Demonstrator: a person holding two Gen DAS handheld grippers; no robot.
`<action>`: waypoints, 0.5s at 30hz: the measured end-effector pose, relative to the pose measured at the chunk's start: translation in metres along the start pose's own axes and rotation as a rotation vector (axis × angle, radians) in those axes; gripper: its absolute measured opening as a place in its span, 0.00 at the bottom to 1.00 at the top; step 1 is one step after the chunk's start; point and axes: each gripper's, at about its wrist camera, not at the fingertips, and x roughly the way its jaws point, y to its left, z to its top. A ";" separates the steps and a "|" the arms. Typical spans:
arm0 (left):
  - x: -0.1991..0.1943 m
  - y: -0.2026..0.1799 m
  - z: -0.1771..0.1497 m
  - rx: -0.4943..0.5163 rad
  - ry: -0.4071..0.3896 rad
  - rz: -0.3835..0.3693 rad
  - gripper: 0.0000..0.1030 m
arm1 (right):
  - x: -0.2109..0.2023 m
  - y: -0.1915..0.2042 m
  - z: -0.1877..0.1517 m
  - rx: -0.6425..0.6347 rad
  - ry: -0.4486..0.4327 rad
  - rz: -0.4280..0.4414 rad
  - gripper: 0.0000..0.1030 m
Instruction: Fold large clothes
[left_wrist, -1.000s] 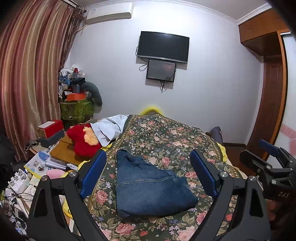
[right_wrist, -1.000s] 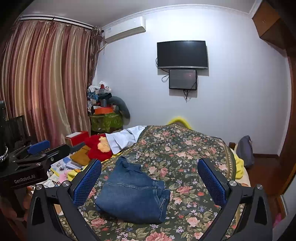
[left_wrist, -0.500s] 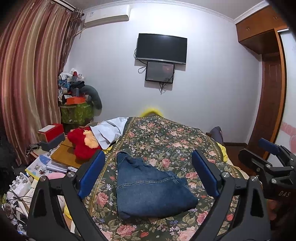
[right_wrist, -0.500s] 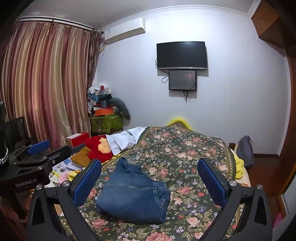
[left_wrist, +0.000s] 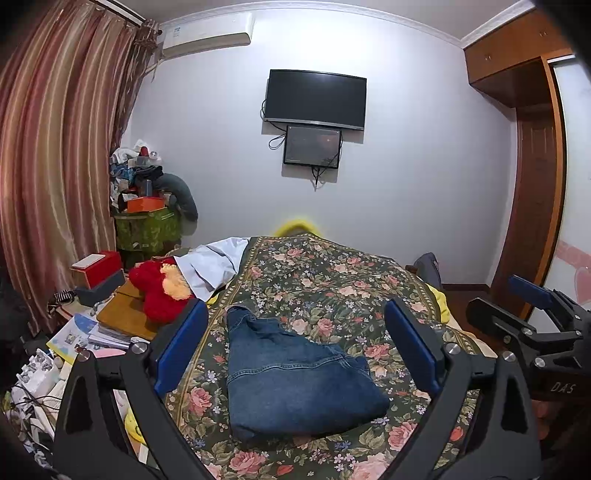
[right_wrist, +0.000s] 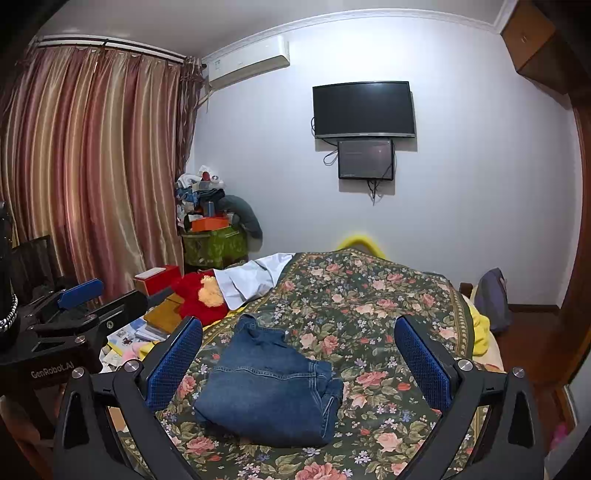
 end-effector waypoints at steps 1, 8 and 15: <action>0.000 0.000 0.000 0.003 0.000 -0.002 0.94 | 0.000 0.001 0.000 0.000 -0.001 0.000 1.00; 0.003 0.000 0.000 0.007 0.016 -0.022 0.94 | 0.000 0.002 0.000 0.002 -0.002 -0.002 1.00; 0.005 0.000 0.001 0.009 0.033 -0.040 0.94 | 0.000 0.003 0.001 0.003 -0.002 -0.004 1.00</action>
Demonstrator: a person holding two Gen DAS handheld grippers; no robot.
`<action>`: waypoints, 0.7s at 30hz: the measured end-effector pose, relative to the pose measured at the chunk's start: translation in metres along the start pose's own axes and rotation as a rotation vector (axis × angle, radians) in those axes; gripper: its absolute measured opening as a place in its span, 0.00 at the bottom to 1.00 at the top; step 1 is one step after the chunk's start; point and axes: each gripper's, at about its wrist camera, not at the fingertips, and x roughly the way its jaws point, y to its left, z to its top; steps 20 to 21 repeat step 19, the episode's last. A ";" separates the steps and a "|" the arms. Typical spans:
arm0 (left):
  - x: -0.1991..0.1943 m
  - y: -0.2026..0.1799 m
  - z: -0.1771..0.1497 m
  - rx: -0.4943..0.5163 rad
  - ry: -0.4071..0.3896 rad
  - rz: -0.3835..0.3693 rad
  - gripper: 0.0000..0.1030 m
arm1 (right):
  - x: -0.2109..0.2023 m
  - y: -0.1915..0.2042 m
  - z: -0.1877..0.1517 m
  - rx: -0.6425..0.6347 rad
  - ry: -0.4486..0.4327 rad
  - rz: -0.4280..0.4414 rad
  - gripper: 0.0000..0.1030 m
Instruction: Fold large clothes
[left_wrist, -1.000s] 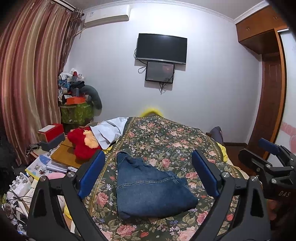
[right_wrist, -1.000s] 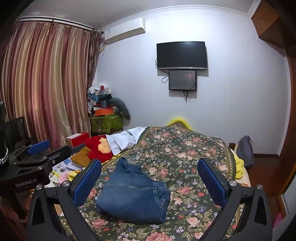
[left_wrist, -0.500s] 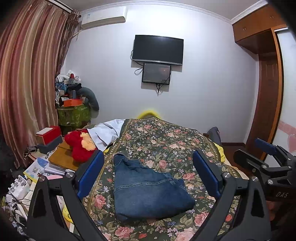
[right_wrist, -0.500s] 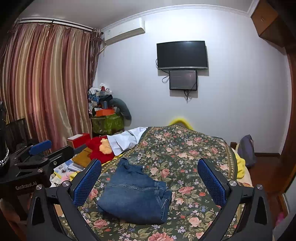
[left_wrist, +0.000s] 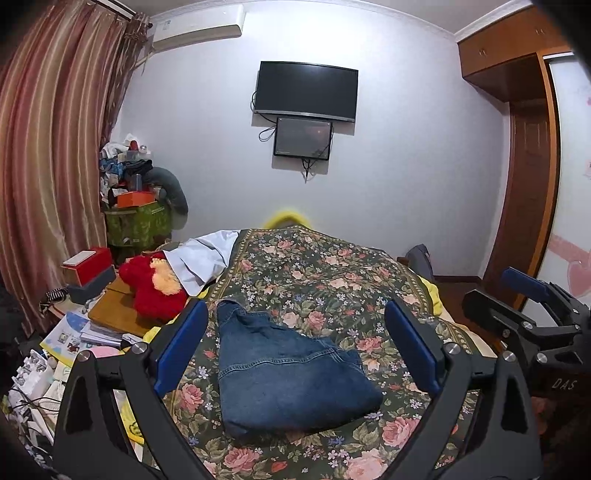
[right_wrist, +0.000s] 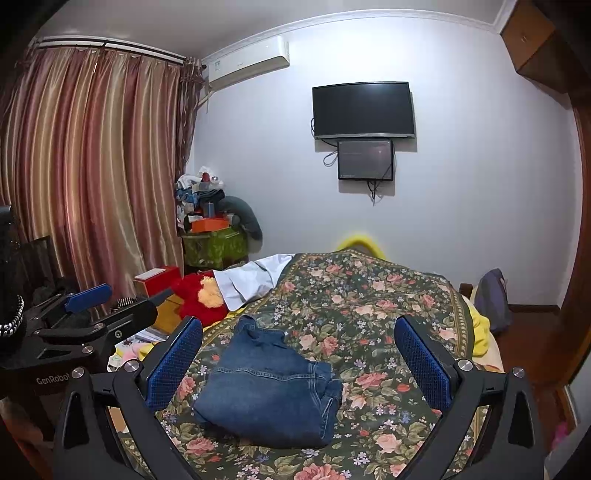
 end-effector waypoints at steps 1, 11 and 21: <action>0.000 0.000 0.000 -0.001 -0.001 0.002 0.94 | 0.000 0.000 0.000 0.000 0.000 0.000 1.00; 0.001 -0.001 0.001 0.007 0.000 0.000 0.94 | 0.002 0.001 0.000 0.008 0.008 -0.003 1.00; 0.005 -0.006 0.000 0.017 0.010 0.002 0.94 | 0.003 0.003 -0.001 0.009 0.006 -0.005 1.00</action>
